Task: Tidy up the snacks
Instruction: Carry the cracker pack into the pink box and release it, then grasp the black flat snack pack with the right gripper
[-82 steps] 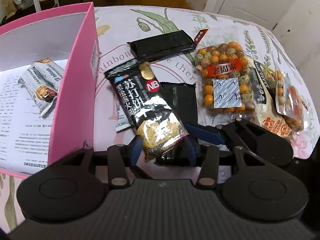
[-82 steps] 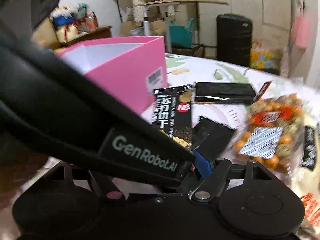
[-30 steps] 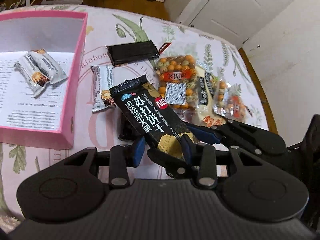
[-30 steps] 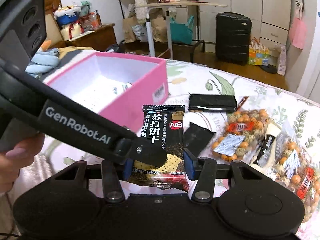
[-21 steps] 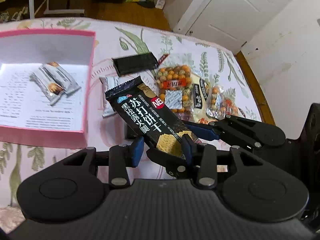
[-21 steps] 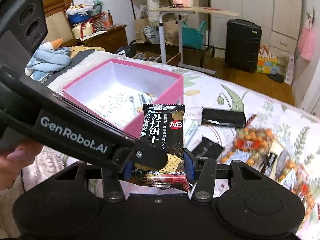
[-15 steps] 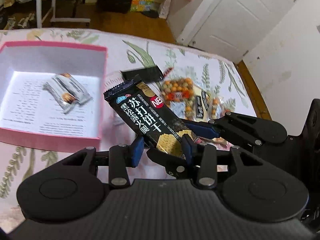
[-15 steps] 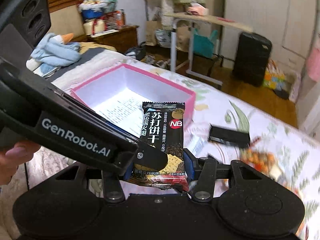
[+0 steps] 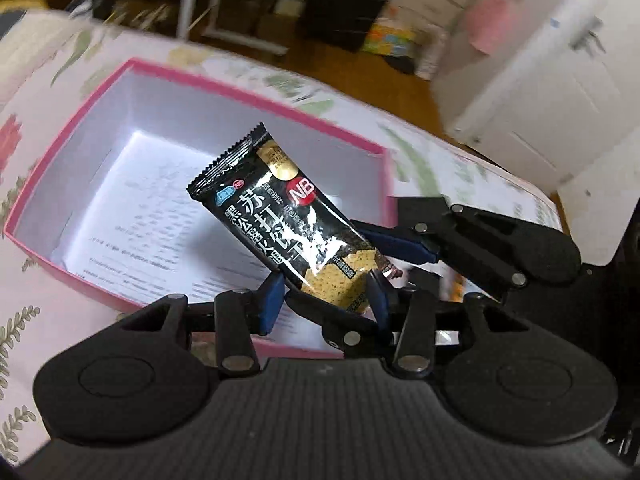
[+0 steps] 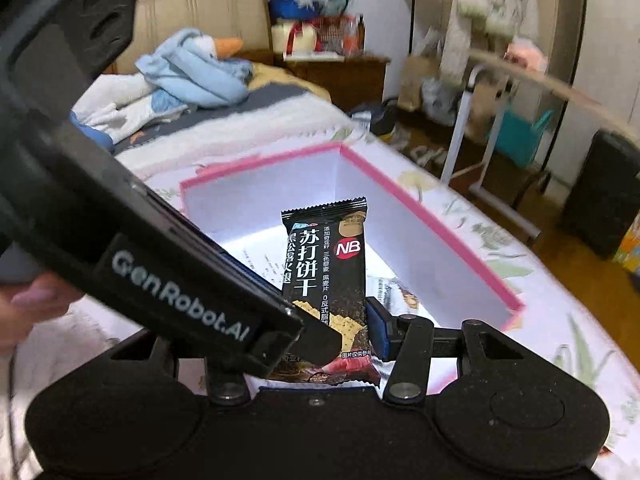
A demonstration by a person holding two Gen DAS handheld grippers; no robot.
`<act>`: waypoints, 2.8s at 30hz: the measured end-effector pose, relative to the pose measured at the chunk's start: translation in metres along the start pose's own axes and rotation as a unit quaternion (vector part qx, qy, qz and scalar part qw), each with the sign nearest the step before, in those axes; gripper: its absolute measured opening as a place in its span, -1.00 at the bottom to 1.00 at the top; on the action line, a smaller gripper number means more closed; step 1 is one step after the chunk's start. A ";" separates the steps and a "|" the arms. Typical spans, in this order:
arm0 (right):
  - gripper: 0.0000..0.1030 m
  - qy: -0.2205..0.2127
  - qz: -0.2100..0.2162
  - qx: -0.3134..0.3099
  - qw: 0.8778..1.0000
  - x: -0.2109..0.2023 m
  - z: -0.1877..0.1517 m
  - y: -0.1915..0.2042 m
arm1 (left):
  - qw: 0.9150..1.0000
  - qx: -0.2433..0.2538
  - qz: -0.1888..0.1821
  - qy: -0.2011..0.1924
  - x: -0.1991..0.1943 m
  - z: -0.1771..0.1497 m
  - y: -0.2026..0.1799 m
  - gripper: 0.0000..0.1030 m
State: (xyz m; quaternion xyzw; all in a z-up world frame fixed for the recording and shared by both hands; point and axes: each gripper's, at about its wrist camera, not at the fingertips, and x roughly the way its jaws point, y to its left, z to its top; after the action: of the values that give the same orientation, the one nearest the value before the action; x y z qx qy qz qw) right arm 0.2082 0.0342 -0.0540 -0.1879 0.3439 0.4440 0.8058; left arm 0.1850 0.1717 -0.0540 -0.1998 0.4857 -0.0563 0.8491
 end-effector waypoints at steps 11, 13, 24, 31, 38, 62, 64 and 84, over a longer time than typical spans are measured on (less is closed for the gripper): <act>0.24 0.072 0.017 0.063 0.995 0.061 0.001 -0.013 | 0.997 -0.040 0.036 0.055 0.065 0.019 0.042 -0.16; 0.33 0.068 0.011 0.066 0.995 0.056 -0.002 -0.013 | 0.997 -0.033 0.040 0.054 0.065 0.018 0.039 -0.14; 0.35 -0.007 -0.049 0.072 0.996 -0.047 -0.023 0.000 | 0.999 0.029 0.009 0.013 -0.003 0.012 0.013 -0.08; 0.35 -0.033 -0.089 0.119 0.988 -0.114 -0.065 -0.001 | 0.993 0.101 -0.054 -0.011 -0.042 -0.003 -0.027 -0.08; 0.35 -0.047 -0.130 0.216 0.967 -0.124 -0.110 -0.018 | 0.977 0.177 -0.115 0.011 -0.026 -0.027 -0.078 -0.12; 0.35 -0.005 -0.170 0.238 0.956 -0.047 -0.209 -0.019 | 0.966 0.252 0.029 0.046 0.135 -0.088 -0.137 -0.28; 0.39 -0.012 -0.170 0.233 0.958 -0.045 -0.209 -0.019 | 0.964 0.261 0.045 0.036 0.138 -0.091 -0.139 -0.28; 0.47 0.024 -0.178 0.202 0.963 -0.036 -0.206 -0.011 | 0.976 0.158 -0.056 0.142 0.145 -0.099 -0.122 -0.19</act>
State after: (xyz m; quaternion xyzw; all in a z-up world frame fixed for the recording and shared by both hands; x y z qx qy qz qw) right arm 0.1238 -0.1183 -0.1709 -0.0904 0.4070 0.2105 0.8842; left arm 0.1888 -0.0101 -0.1661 -0.0799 0.5741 -0.2075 0.7880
